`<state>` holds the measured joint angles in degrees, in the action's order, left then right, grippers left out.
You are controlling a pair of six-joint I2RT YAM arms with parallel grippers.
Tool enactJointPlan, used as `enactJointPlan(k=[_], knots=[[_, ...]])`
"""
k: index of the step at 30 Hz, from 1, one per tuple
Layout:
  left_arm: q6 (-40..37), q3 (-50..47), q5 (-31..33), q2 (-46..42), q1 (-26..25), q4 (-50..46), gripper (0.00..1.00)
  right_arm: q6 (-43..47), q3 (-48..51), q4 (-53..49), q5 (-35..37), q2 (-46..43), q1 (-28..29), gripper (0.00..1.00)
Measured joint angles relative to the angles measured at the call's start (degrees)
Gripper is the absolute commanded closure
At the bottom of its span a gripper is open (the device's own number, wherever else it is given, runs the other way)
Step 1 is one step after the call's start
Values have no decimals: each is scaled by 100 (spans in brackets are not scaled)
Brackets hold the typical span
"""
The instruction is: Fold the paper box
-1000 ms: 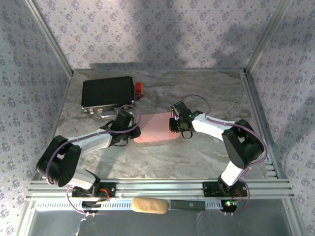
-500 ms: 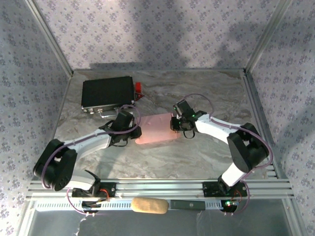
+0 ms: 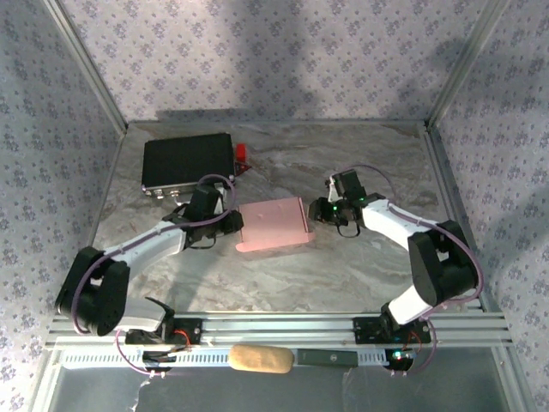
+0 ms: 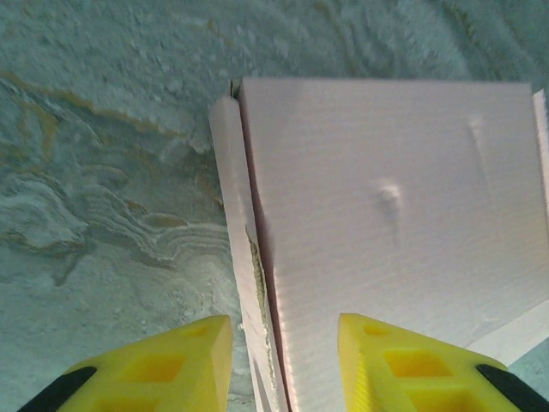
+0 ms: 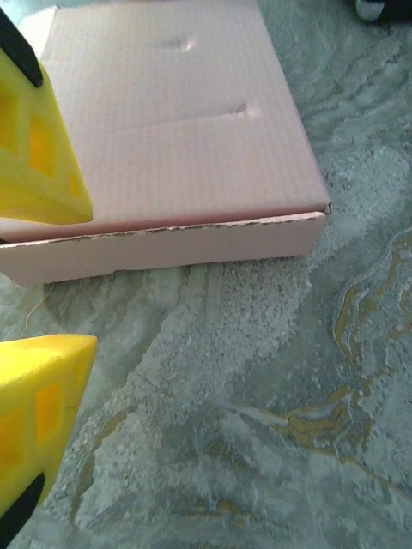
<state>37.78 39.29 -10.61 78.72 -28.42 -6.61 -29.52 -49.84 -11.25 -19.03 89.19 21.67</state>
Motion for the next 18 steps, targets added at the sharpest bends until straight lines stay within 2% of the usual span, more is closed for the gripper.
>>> enactJointPlan(k=[13, 18], knots=[[151, -557, -337, 476, 15, 1217, 75, -179, 214, 885, -1255, 791, -308, 58], [260, -748, -365, 492, 35, 1683, 86, -234, 214, 1174, -1539, 977, -391, 55]])
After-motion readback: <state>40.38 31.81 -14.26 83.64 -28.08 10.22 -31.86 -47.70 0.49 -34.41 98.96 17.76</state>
